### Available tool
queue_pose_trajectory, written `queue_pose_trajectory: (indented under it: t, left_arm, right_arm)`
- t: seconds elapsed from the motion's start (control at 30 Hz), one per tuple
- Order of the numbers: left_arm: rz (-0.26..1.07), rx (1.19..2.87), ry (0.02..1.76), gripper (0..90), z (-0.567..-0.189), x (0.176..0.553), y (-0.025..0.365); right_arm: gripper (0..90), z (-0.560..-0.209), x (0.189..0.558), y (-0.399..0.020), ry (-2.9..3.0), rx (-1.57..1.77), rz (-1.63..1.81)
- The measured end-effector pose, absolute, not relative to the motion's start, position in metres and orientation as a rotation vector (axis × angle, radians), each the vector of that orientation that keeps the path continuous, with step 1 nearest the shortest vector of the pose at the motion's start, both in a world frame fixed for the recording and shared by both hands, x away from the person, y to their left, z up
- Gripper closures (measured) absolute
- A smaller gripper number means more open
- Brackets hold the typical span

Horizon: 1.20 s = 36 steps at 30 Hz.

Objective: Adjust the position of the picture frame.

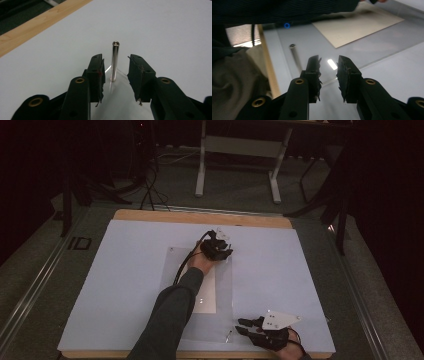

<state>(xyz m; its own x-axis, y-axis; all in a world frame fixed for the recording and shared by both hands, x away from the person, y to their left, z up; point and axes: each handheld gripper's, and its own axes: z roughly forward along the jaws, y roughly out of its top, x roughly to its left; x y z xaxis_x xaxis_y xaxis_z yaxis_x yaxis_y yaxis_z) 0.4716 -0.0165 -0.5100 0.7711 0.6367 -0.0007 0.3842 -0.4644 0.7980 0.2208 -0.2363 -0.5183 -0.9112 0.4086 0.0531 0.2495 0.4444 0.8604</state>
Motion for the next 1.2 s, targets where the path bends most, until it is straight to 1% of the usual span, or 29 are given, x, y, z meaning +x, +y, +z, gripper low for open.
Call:
queue_pose_trajectory:
  t: [0.17, 0.27, 0.3, 0.47, 0.57, 0.6, 0.7, 0.8, 0.9, 1.1, 1.2]
  left_arm:
    - [0.371, 2.113, 0.769, 74.5, -0.509, 0.475, -0.024]
    - [0.388, 2.124, 0.781, 82.8, -0.508, 0.477, -0.024]
    - [0.381, 2.125, 0.782, 83.7, -0.508, 0.478, -0.024]
    - [0.373, 2.134, 0.782, 83.9, -0.507, 0.480, -0.025]
    - [0.372, 2.135, 0.785, 78.0, -0.508, 0.481, -0.028]
    - [0.371, 2.135, 0.790, 77.7, -0.508, 0.482, -0.029]
    - [0.360, 2.124, 0.809, 78.1, -0.511, 0.483, -0.030]
    - [0.355, 2.129, 0.818, 81.8, -0.512, 0.484, -0.029]
    - [0.345, 2.126, 0.825, 81.7, -0.513, 0.485, -0.030]
    - [0.337, 2.132, 0.834, 81.2, -0.516, 0.486, -0.032]
    - [0.332, 2.134, 0.832, 82.3, -0.517, 0.487, -0.031]
  right_arm:
    - [69.6, -0.518, 0.217, -0.234, 2.563, 0.519, 1.484]
    - [69.2, -0.519, 0.215, -0.234, 2.591, 0.494, 1.494]
    - [68.9, -0.520, 0.215, -0.234, 2.596, 0.486, 1.492]
    - [68.1, -0.519, 0.211, -0.229, 2.618, 0.425, 1.512]
    - [68.1, -0.519, 0.210, -0.222, 2.621, 0.406, 1.527]
    - [68.3, -0.519, 0.210, -0.221, 2.624, 0.398, 1.529]
    - [71.1, -0.519, 0.209, -0.213, 2.612, 0.400, 1.513]
    - [75.0, -0.521, 0.212, -0.210, 2.596, 0.434, 1.496]
    - [77.2, -0.525, 0.214, -0.208, 2.600, 0.471, 1.473]
    - [78.0, -0.527, 0.214, -0.207, 2.605, 0.493, 1.484]
    - [78.6, -0.529, 0.214, -0.206, 2.606, 0.518, 1.484]
